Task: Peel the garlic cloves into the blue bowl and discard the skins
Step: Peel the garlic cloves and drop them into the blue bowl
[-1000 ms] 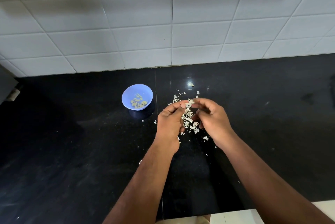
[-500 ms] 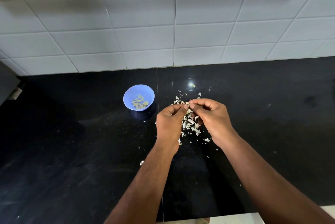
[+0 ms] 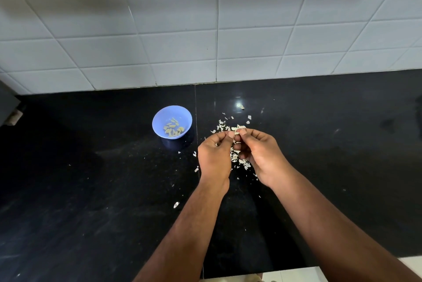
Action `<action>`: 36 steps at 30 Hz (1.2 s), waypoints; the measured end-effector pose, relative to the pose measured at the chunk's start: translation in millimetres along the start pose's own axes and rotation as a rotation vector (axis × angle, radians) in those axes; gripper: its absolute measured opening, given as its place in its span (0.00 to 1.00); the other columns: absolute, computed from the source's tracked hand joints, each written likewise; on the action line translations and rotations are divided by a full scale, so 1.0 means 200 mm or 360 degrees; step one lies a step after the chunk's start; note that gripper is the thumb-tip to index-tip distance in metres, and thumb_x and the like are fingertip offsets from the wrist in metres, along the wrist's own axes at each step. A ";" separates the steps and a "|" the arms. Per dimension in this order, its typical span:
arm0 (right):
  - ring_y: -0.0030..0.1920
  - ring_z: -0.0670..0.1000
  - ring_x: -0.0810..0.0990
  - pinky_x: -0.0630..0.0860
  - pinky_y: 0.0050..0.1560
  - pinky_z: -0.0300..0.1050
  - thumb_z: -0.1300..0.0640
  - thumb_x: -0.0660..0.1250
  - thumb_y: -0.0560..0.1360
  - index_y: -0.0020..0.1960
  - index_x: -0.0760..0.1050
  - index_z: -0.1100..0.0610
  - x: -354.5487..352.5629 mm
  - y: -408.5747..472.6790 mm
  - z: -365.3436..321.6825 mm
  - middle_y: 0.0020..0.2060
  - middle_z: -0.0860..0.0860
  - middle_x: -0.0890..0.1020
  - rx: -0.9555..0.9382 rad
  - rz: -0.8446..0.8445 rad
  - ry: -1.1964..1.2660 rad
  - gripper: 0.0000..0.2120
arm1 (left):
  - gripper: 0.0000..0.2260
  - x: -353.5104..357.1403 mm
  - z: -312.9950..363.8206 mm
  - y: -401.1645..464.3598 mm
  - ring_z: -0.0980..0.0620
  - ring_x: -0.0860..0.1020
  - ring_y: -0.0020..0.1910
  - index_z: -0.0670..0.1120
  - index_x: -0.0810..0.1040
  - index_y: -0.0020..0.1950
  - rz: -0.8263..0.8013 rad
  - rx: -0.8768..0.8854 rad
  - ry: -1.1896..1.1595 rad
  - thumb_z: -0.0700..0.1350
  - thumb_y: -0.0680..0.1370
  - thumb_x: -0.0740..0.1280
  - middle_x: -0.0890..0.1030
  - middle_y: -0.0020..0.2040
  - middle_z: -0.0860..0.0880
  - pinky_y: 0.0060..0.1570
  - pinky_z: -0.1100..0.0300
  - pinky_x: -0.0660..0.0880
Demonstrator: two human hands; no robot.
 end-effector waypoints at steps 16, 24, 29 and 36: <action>0.34 0.42 0.75 0.69 0.36 0.36 0.53 0.67 0.83 0.50 0.82 0.52 -0.05 -0.01 -0.04 0.37 0.45 0.81 -0.0380 0.0371 -0.0863 0.07 | 0.04 -0.02 -0.02 -0.04 0.62 0.83 0.46 0.57 0.83 0.46 0.0306 0.0071 0.0406 0.52 0.80 0.74 0.86 0.44 0.59 0.50 0.60 0.79; 0.31 0.43 0.73 0.69 0.32 0.37 0.53 0.66 0.84 0.48 0.81 0.52 -0.05 -0.05 -0.03 0.34 0.45 0.80 -0.0368 0.0393 -0.0749 0.08 | 0.05 -0.07 -0.08 -0.03 0.57 0.81 0.44 0.48 0.86 0.54 0.0403 -0.0100 0.0148 0.48 0.82 0.72 0.86 0.46 0.55 0.44 0.62 0.76; 0.43 0.45 0.84 0.79 0.41 0.37 0.57 0.69 0.82 0.50 0.83 0.50 -0.08 -0.03 -0.09 0.47 0.46 0.86 -0.0439 0.0396 -0.0711 0.05 | 0.05 -0.08 -0.09 -0.03 0.60 0.67 0.29 0.48 0.85 0.51 0.0231 -0.0172 -0.0065 0.48 0.84 0.71 0.72 0.27 0.60 0.34 0.61 0.70; 0.45 0.33 0.82 0.75 0.45 0.25 0.59 0.69 0.82 0.57 0.86 0.50 -0.03 -0.06 -0.14 0.47 0.40 0.87 -0.0540 0.0269 -0.0837 0.09 | 0.05 -0.06 -0.04 -0.05 0.62 0.69 0.26 0.47 0.86 0.54 0.0150 -0.0150 -0.0097 0.47 0.82 0.73 0.78 0.30 0.60 0.32 0.64 0.69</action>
Point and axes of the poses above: each hand's wrist, its own y-axis towards the middle knuckle, its own x-axis out of the palm, z = x × y, the point moved 7 cm from there along y, towards the middle knuckle
